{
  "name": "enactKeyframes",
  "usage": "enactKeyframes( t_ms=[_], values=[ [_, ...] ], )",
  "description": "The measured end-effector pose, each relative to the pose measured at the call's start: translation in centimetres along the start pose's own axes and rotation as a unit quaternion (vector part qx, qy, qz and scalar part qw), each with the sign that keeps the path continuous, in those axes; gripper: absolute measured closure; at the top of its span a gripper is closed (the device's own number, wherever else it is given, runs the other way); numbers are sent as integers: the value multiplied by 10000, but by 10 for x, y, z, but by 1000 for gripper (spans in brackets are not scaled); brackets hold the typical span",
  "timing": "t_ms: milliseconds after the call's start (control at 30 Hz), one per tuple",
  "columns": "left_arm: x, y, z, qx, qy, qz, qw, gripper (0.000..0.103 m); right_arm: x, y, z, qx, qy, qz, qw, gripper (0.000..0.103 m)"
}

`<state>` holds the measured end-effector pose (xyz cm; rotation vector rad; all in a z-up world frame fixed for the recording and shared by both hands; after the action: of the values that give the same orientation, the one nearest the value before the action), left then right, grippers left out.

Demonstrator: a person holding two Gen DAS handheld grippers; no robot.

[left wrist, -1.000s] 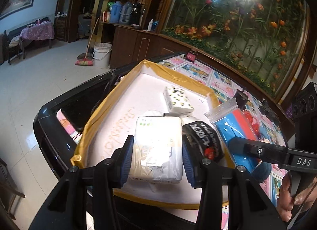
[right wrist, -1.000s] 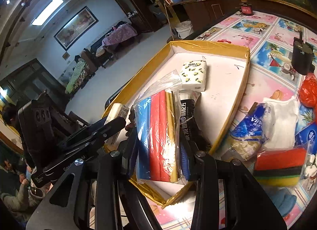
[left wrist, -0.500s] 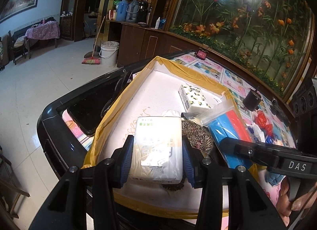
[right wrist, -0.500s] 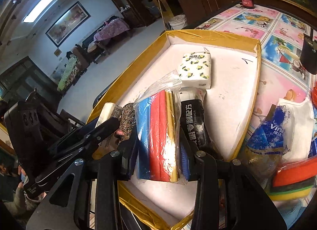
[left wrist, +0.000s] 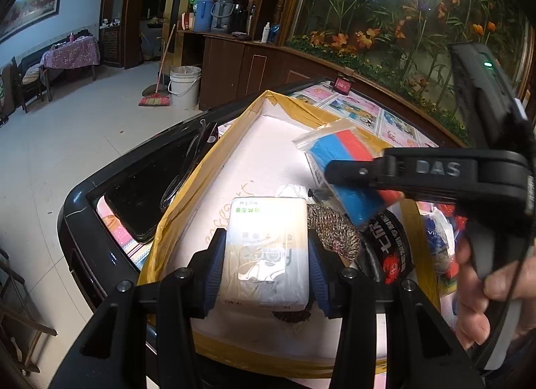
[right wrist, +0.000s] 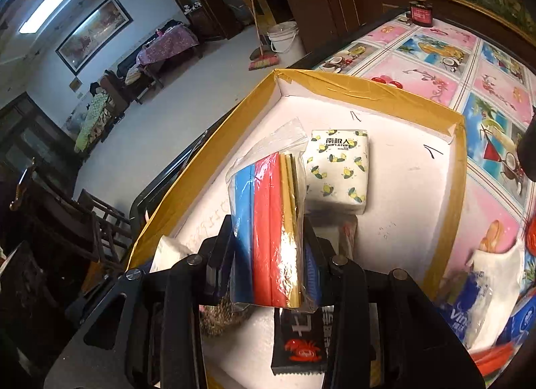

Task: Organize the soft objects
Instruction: 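Open the left gripper over the box while the right gripper releases the sponge bag, then reach the left gripper to the blue knitted sock while the right gripper reaches the pink rose tissue pack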

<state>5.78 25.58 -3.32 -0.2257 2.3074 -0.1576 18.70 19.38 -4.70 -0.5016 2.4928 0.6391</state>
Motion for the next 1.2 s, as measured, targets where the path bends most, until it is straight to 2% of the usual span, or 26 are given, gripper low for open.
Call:
enactKeyframes(
  t_ms=[133, 200, 267, 333, 367, 567, 733, 1000, 1100, 1200],
  values=[
    [0, 1, 0, -48, 32, 5, 10000, 52, -3, -4, 14, 100, 117, 29, 9999, 65],
    [-1, 1, -1, -72, 28, 34, 10000, 38, -4, -1, 14, 37, 74, -34, 10000, 64],
    [-1, 2, -2, -80, 21, 42, 10000, 30, -4, 0, 12, 62, 11, -95, 9999, 60],
    [-2, 1, -3, 35, 3, -38, 10000, 30, -5, 0, 7, 18, -55, -154, 9999, 50],
    [-2, 0, -4, 88, -5, -79, 9999, 30, -6, -2, 5, -2, -90, -166, 9998, 49],
    [-7, -14, -20, 154, -173, -25, 9997, 30, -6, -9, -31, -227, -369, -170, 9989, 49],
    [-8, -36, -38, 374, -303, 82, 9988, 30, 20, -24, -83, -542, -588, -45, 9968, 49],
    [4, -93, -46, 728, -171, 557, 9956, 30, 95, -93, -151, -449, -857, 180, 9951, 49],
    [16, -117, -44, 838, -40, 760, 9936, 30, 118, -128, -166, -473, -985, 475, 9929, 49],
    [30, -145, -38, 1044, 181, 929, 9900, 30, 123, -162, -178, -563, -1089, 974, 9877, 49]
  ],
)
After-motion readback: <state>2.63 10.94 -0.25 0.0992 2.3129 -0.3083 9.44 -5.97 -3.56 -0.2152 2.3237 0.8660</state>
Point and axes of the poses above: each gripper's, at about its wrist camera, not at the fingertips, and z roughly the way its jaws point, y to its left, x to its underside, the point moved 10 cm from there along z, roughly the way its jaws point, and after that the axes turned 3 degrees about z, right-handed, at the moved point
